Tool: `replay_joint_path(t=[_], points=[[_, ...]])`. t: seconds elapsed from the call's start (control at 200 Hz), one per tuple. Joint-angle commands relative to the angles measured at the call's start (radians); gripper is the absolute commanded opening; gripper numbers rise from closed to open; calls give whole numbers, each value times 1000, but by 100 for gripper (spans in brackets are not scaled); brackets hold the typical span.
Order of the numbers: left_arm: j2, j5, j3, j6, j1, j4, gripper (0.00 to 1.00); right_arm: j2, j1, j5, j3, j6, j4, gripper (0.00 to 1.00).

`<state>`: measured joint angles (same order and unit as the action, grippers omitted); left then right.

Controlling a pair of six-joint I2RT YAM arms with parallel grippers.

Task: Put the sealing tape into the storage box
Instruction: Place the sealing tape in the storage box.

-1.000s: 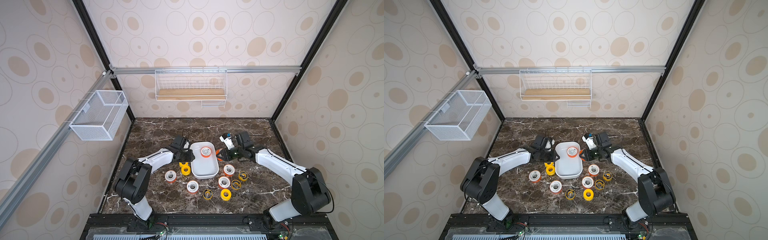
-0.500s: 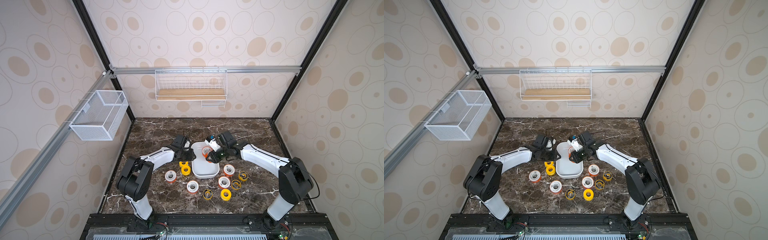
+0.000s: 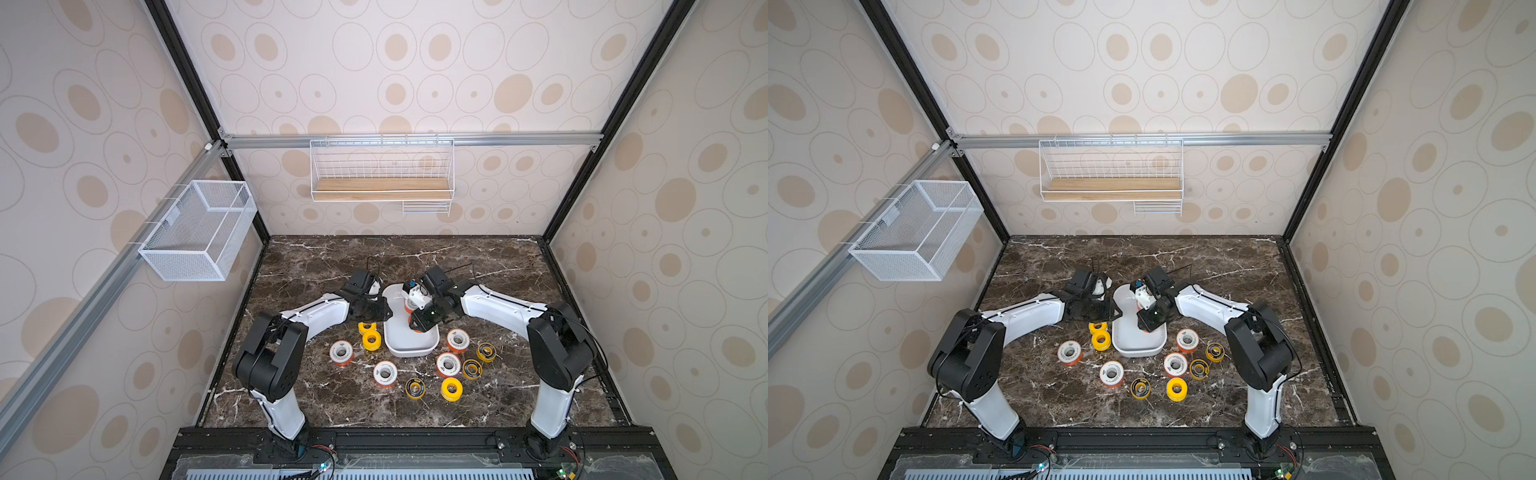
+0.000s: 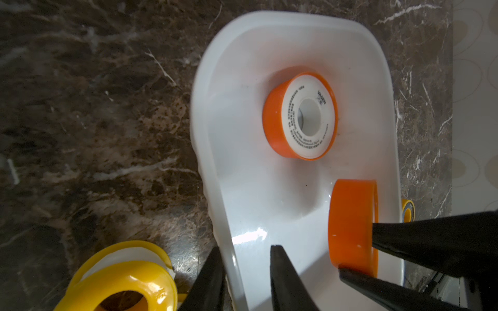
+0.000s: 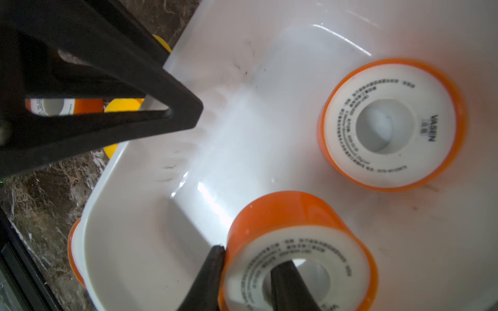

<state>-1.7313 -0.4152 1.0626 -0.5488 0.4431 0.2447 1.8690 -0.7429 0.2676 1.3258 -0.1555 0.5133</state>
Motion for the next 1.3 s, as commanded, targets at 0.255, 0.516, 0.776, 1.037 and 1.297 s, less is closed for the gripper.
replay_joint_path(t=[0.255, 0.516, 0.776, 1.037, 1.297], points=[[-28, 13, 45, 10, -6, 19, 33, 60, -11, -79, 42, 2, 47, 26], [-31, 18, 51, 16, -6, 28, 33, 92, -12, -115, 64, -12, 58, 28], [-39, 6, 60, 20, -6, 32, 34, 128, -12, -178, 92, -48, 74, 34], [-30, 9, 66, 30, -5, 47, 39, 133, -11, -190, 108, -76, 73, 46], [57, 69, 71, 60, -6, 115, 53, 20, -9, -174, 69, -85, 49, 55]])
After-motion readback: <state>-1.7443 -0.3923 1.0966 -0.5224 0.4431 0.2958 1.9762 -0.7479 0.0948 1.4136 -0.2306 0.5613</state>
